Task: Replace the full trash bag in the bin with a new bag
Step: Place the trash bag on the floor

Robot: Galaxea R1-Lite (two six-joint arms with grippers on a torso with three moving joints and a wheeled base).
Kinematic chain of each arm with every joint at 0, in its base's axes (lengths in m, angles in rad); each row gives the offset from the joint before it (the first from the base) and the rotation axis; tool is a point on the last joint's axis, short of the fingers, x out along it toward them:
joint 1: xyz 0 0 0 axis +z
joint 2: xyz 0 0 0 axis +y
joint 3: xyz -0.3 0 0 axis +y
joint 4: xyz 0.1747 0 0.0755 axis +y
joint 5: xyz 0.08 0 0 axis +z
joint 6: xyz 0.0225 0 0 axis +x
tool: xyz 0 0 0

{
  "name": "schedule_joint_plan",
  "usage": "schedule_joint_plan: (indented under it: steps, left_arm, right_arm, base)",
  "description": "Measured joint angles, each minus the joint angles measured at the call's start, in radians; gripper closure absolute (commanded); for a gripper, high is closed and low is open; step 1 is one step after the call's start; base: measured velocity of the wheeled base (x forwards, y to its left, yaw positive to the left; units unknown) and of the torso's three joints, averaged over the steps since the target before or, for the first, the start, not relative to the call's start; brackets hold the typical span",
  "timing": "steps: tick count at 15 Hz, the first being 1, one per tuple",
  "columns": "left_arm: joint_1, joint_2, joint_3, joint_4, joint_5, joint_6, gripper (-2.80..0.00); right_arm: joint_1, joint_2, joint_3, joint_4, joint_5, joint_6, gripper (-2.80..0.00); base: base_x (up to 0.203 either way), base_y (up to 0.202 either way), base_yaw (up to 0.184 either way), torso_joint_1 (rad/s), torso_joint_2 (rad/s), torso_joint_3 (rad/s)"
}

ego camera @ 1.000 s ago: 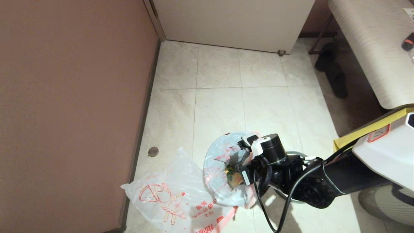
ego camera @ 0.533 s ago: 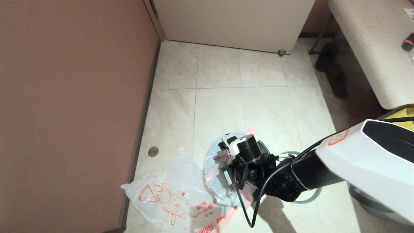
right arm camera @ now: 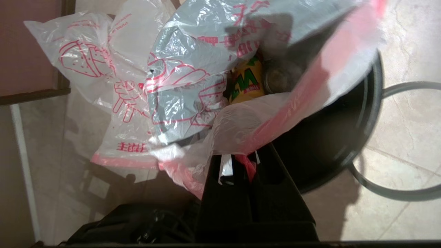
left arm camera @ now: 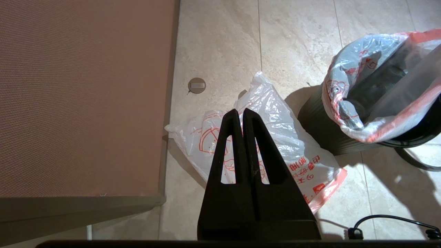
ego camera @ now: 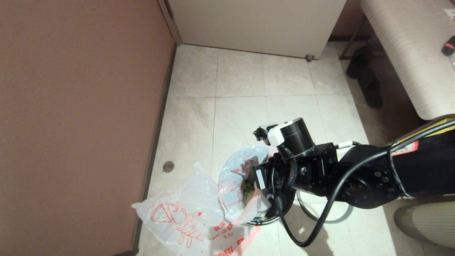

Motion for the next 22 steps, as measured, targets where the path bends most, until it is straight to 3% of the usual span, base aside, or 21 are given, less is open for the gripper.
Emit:
schedule_joint_plan:
  steps: [4, 18, 22]
  left_arm:
    - [0.0, 0.0, 0.0, 0.0, 0.0, 0.0, 0.0]
    - [0.0, 0.0, 0.0, 0.0, 0.0, 0.0, 0.0]
    - [0.0, 0.0, 0.0, 0.0, 0.0, 0.0, 0.0]
  right_arm:
    - [-0.001, -0.116, -0.001, 0.103, 0.043, 0.005, 0.0]
    - [0.021, -0.521, -0.079, 0.318, 0.046, -0.054, 0.0]
    - [-0.032, -0.6, -0.198, 0.352, 0.039, -0.054, 0.0]
  base:
    - [0.0, 0.0, 0.0, 0.0, 0.0, 0.0]
    - [0.0, 0.0, 0.0, 0.0, 0.0, 0.0]
    - [0.0, 0.0, 0.0, 0.0, 0.0, 0.0]
